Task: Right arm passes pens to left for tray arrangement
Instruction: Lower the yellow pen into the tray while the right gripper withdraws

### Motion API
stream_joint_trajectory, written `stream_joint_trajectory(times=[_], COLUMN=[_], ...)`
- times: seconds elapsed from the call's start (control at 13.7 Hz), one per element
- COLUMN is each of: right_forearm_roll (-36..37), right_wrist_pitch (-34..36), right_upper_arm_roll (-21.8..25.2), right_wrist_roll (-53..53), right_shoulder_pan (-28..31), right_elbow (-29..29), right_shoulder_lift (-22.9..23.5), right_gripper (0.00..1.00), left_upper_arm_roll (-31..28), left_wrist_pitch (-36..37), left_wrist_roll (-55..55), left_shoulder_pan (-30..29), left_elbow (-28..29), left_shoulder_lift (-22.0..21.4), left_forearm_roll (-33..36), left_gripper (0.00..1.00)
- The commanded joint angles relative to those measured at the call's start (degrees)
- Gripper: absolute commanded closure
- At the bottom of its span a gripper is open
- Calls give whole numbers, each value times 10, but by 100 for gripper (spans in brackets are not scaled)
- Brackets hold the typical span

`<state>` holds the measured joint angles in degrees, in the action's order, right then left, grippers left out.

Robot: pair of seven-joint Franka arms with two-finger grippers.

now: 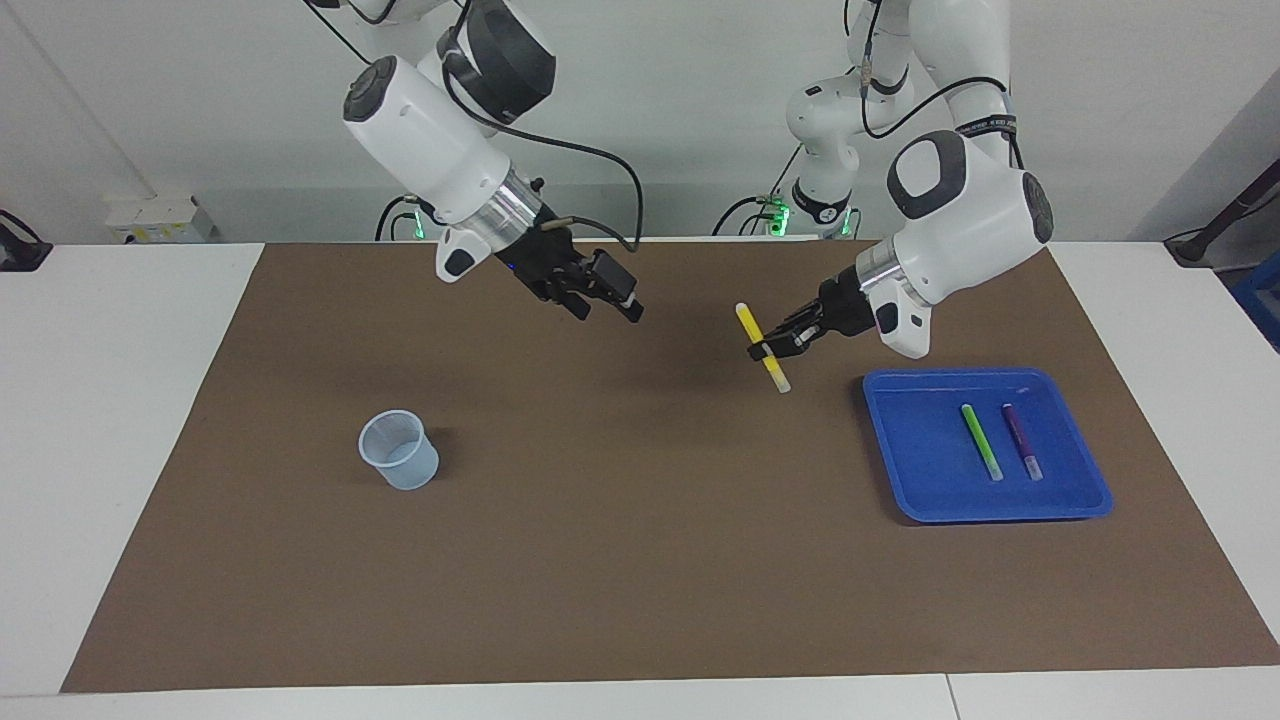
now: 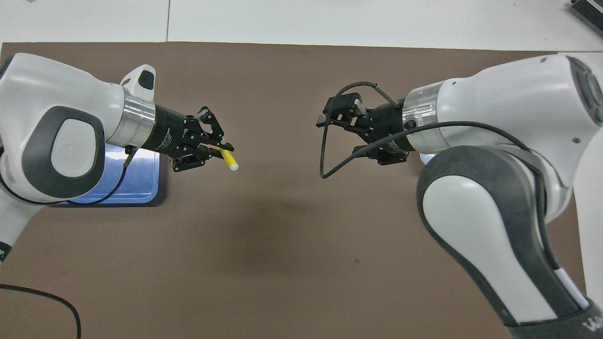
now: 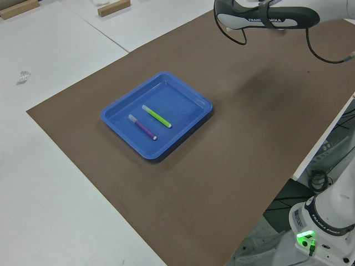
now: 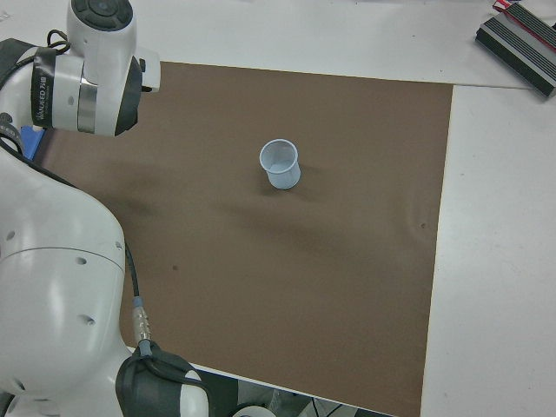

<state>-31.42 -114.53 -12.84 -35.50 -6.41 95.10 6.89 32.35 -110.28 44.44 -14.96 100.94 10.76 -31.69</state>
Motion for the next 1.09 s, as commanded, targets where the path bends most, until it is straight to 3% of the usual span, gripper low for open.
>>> stream_joint_trajectory(times=[0.0, 0.15, 0.44, 0.66, 0.8, 1.02], right_forearm_roll=[49, 96, 146, 198, 230, 247], right_wrist_pitch=[56, 97, 152, 166, 165, 160], right_upper_arm_roll=[-3, -3, -3, -3, -3, -2], right_wrist_roll=[79, 135, 240, 275, 275, 300], right_shoulder_pan=[27, 46, 89, 103, 114, 158], right_elbow=[4, 4, 6, 6, 5, 5], right_shoulder_lift=[-15, -23, -37, -47, -50, -58], right_gripper=[0, 0, 0, 0, 0, 0], left_upper_arm_roll=[-4, -3, -2, -4, -4, -4], left_wrist_pitch=[19, 22, 20, 8, -3, 18], left_wrist_roll=[-41, -64, -239, -325, -354, -370], left_shoulder_pan=[-8, -9, -2, -22, -53, -91], left_elbow=[20, 19, 15, 15, 12, -60], left_shoulder_lift=[-20, -19, -14, -4, 22, 125], left_forearm_roll=[50, 127, 313, 361, 383, 403], left_gripper=[100, 100, 100, 100, 100, 100])
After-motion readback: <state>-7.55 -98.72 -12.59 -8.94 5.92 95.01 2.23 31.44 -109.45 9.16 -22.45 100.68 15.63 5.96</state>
